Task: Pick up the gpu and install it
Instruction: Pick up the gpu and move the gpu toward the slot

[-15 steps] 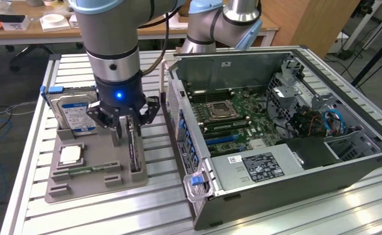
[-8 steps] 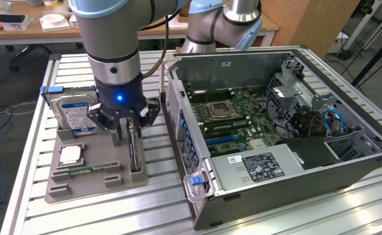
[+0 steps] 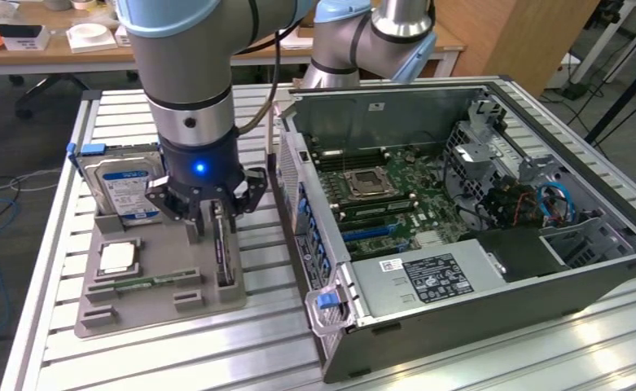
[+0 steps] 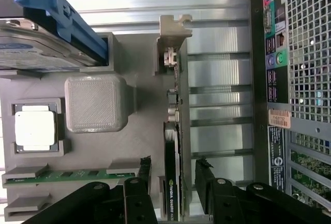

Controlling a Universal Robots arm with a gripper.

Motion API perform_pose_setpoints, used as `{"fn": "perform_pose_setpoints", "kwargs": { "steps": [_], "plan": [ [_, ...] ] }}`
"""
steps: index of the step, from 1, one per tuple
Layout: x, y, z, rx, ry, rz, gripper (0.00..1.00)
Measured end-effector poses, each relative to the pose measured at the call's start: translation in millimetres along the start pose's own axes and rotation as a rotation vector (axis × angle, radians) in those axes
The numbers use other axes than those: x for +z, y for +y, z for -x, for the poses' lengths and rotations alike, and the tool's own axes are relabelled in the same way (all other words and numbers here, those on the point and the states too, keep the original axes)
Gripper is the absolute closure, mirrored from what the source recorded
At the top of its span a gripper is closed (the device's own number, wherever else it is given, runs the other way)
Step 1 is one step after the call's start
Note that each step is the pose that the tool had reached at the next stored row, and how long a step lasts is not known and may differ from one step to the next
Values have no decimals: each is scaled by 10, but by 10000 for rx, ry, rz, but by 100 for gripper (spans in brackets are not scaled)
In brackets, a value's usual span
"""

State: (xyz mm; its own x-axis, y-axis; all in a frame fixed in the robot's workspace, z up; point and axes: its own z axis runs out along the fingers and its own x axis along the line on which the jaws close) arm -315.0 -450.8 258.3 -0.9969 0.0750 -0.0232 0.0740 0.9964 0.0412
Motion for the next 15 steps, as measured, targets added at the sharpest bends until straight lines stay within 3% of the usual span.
{"fn": "perform_pose_setpoints", "kwargs": {
  "steps": [15],
  "plan": [
    [98,-21,4,0,-1,1,53]
  ]
}}
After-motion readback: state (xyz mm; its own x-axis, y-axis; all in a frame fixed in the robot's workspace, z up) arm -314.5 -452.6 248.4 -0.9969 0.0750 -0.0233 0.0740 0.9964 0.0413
